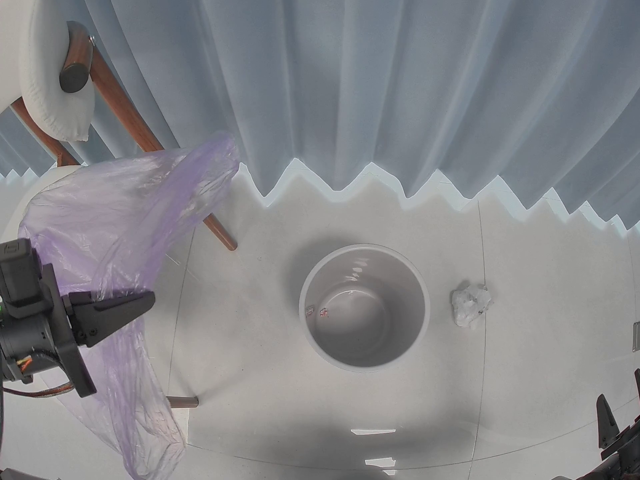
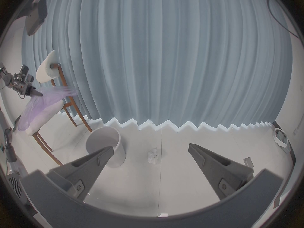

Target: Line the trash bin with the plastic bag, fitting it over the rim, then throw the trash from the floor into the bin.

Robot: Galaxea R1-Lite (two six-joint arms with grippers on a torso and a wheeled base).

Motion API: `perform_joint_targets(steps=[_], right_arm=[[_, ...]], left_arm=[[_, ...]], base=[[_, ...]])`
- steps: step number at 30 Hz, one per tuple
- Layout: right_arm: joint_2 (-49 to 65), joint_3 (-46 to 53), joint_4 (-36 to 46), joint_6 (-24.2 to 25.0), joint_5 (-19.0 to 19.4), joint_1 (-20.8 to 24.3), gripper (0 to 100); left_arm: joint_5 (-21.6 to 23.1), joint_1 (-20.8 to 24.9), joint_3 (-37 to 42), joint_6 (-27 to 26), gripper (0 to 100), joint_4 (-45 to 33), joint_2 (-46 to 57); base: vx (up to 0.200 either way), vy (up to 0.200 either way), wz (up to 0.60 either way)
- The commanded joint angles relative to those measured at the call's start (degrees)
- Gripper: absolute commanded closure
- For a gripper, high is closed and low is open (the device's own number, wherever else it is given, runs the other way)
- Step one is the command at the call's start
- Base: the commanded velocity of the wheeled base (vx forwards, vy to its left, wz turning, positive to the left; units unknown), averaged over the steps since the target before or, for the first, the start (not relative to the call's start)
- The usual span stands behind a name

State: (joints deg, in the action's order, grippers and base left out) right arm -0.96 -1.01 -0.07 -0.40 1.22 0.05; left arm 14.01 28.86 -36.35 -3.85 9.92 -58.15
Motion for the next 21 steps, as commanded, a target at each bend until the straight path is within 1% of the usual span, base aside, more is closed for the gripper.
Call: perform_joint_targets(steps=[1,3,6,7,8,9,12,14,16,21], right_arm=[[0.9,1.0,0.0,0.0,0.0,0.0,0],[0.9,1.0,0.0,0.0,0.0,0.0,0],[0.9,1.0,0.0,0.0,0.0,0.0,0],[0.9,1.0,0.0,0.0,0.0,0.0,0],[0.9,1.0,0.0,0.0,0.0,0.0,0],[0.9,1.0,0.0,0.0,0.0,0.0,0],[0.9,1.0,0.0,0.0,0.0,0.0,0],[0.9,1.0,0.0,0.0,0.0,0.0,0],[0.9,1.0,0.0,0.0,0.0,0.0,0],[0.9,1.0,0.0,0.0,0.0,0.0,0]], left_arm=[[0.9,6.7,-5.1,2.2,100,0.9,-5.6],[1.3,8.6,-5.7,2.9,100,1.2,-6.3],[2.5,14.3,-7.7,5.1,100,2.4,-9.1],[2.6,14.6,-7.9,5.2,100,2.5,-9.3],[2.9,18.7,-9.6,5.5,100,2.8,-11.5],[2.9,20.7,-10.8,5.8,100,2.8,-13.0],[2.9,24.6,-14.4,7.5,100,3.1,-17.5],[2.8,25.8,-15.8,8.0,100,3.5,-19.6],[2.8,28.0,-18.2,8.2,100,5.5,-23.6],[2.8,30.1,-20.9,8.1,100,9.4,-30.8]], base=[[0.0,0.0,0.0],[0.0,0.0,0.0],[0.0,0.0,0.0],[0.0,0.0,0.0],[0.0,0.0,0.0],[0.0,0.0,0.0],[0.0,0.0,0.0],[0.0,0.0,0.0],[0.0,0.0,0.0],[0.0,0.0,0.0]])
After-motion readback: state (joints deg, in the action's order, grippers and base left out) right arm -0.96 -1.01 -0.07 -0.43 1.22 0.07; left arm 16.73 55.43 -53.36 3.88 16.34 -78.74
